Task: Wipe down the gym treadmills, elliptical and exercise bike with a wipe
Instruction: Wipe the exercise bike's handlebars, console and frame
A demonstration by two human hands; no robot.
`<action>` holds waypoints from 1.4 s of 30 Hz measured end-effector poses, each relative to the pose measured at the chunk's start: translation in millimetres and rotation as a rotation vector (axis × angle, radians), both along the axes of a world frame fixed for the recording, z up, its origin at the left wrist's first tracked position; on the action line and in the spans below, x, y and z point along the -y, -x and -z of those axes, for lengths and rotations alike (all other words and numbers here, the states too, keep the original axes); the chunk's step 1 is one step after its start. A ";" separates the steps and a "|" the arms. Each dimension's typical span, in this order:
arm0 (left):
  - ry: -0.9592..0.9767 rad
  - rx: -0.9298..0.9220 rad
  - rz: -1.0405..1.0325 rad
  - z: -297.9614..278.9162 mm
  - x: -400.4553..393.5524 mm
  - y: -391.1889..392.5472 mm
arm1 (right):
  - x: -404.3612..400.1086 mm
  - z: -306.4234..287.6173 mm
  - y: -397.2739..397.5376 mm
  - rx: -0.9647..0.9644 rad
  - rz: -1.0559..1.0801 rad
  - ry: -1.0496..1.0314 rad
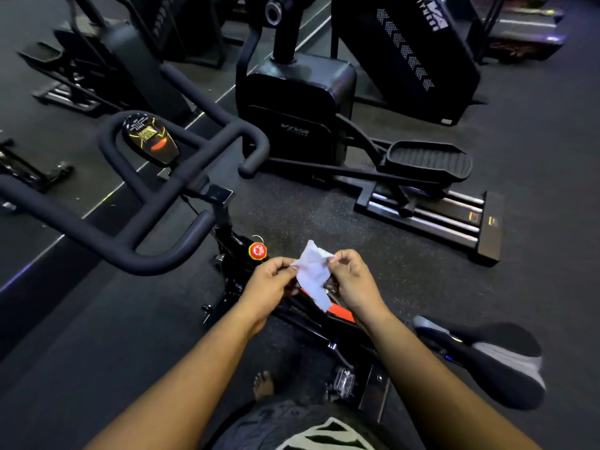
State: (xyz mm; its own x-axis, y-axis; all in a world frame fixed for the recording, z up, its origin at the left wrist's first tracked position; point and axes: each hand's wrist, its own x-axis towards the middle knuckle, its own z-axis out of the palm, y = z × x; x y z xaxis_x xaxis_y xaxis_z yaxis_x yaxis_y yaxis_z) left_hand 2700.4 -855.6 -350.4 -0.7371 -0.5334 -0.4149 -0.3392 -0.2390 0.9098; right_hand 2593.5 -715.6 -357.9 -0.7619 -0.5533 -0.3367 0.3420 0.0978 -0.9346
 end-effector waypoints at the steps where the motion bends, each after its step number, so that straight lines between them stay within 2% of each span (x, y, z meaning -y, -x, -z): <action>1: -0.029 -0.009 -0.015 -0.9 -1.7 -1.2 | 2.4 0.0 -2.2 -0.044 -0.006 -0.022; 3: -0.069 -0.028 -0.048 -3.3 -3.3 -2.5 | 6.7 -2.0 -7.7 -0.085 -0.023 -0.032; 6: -0.078 -0.028 -0.087 -5.7 0.3 -6.3 | 10.9 -5.8 -13.2 -0.005 -0.073 0.024; 11: -0.046 -0.038 0.060 -6.3 17.1 -21.7 | 14.6 -19.0 -20.2 -0.042 -0.095 0.025; 16: -0.058 -0.063 0.025 -8.3 43.8 -37.9 | 31.6 -35.1 -39.1 -0.205 -0.007 -0.029; 20: -0.148 -0.111 0.103 -9.6 51.0 -50.4 | 50.9 -43.4 -61.7 -0.134 -0.074 -0.026; 24: -0.015 -0.107 0.100 -0.8 71.2 -67.2 | 59.3 -43.1 -71.6 -0.115 -0.107 -0.050; 30: 0.293 -0.236 0.171 9.6 93.3 -91.4 | 71.4 -42.2 -94.3 -0.345 0.005 -0.157; 34: 0.529 -0.162 0.177 8.5 101.9 -101.8 | 81.5 -37.6 -110.0 -0.424 0.069 -0.161; 36: 0.562 -0.138 0.195 7.1 106.5 -106.9 | 83.5 -39.1 -115.8 -0.412 0.073 -0.143; 39: 0.602 -0.113 0.218 4.0 115.0 -108.8 | 84.4 -42.5 -119.5 -0.321 0.000 -0.124; 42: 0.745 -0.081 0.249 -3.2 123.2 -108.4 | 85.4 -41.2 -114.8 -0.465 -0.124 -0.244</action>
